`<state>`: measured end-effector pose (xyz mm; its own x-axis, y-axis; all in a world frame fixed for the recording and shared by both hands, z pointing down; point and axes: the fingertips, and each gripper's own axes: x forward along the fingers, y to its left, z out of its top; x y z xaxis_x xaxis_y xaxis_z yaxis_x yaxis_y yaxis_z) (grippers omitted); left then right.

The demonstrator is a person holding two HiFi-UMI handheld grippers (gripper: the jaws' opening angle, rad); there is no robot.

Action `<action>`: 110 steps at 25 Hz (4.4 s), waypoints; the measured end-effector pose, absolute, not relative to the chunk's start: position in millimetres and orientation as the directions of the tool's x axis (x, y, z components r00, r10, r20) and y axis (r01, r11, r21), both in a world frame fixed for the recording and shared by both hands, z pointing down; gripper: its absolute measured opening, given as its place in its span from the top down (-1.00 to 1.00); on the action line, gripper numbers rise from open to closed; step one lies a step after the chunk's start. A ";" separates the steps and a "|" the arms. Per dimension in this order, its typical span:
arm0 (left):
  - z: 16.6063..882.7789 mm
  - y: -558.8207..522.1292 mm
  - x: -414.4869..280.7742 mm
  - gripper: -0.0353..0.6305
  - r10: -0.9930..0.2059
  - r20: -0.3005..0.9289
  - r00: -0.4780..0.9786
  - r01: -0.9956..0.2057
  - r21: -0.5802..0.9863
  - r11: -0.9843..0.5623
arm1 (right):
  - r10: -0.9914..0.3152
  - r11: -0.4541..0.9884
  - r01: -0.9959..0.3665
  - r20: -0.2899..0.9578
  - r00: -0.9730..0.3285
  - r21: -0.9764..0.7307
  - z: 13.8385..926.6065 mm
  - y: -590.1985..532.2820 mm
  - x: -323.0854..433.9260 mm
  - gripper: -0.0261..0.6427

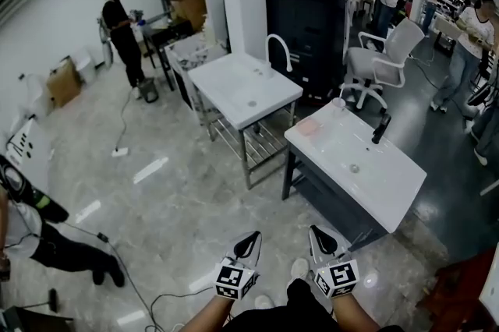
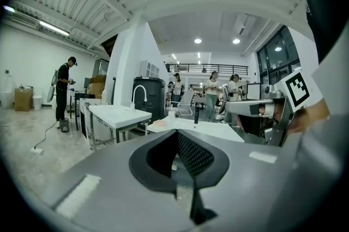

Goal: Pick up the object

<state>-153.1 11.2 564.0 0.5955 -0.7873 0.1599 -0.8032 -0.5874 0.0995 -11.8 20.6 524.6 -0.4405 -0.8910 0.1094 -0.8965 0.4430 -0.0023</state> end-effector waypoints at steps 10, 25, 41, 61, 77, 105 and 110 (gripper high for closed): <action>558.9 -59.6 -126.6 0.84 -0.799 0.169 0.577 -0.816 0.077 -0.573 | -0.886 0.455 -0.890 0.094 -0.455 -0.014 520.2 -52.9 15.6 0.91; 550.9 -161.7 -60.3 0.84 -0.818 0.178 0.548 -0.834 0.037 -0.551 | -0.860 0.504 -0.864 0.079 -0.504 -0.025 518.9 -162.0 78.6 0.91; 555.0 -195.7 -12.0 0.84 -0.826 0.196 0.529 -0.846 0.047 -0.531 | -0.849 0.516 -0.855 0.107 -0.518 -0.043 526.2 -201.8 129.2 0.91; 561.3 -292.8 -11.6 0.84 -0.777 0.208 0.594 -0.801 0.066 -0.595 | -0.893 0.433 -0.900 0.113 -0.436 -0.056 526.6 -292.6 131.2 0.91; 565.1 -416.5 -11.3 0.84 -0.665 0.238 0.707 -0.697 0.076 -0.713 | -0.948 0.281 -0.959 0.144 -0.285 -0.048 532.7 -384.3 127.9 0.91; 597.4 -474.5 64.4 0.83 -0.327 0.297 0.897 -0.362 0.067 -0.930 | -0.964 -0.130 -0.991 0.237 0.118 -0.037 555.3 -386.1 182.9 0.91; 606.3 -477.4 67.2 0.64 -0.316 0.340 0.886 -0.360 0.073 -0.930 | -0.965 -0.096 -0.994 0.251 0.081 -0.051 560.0 -392.2 175.0 0.91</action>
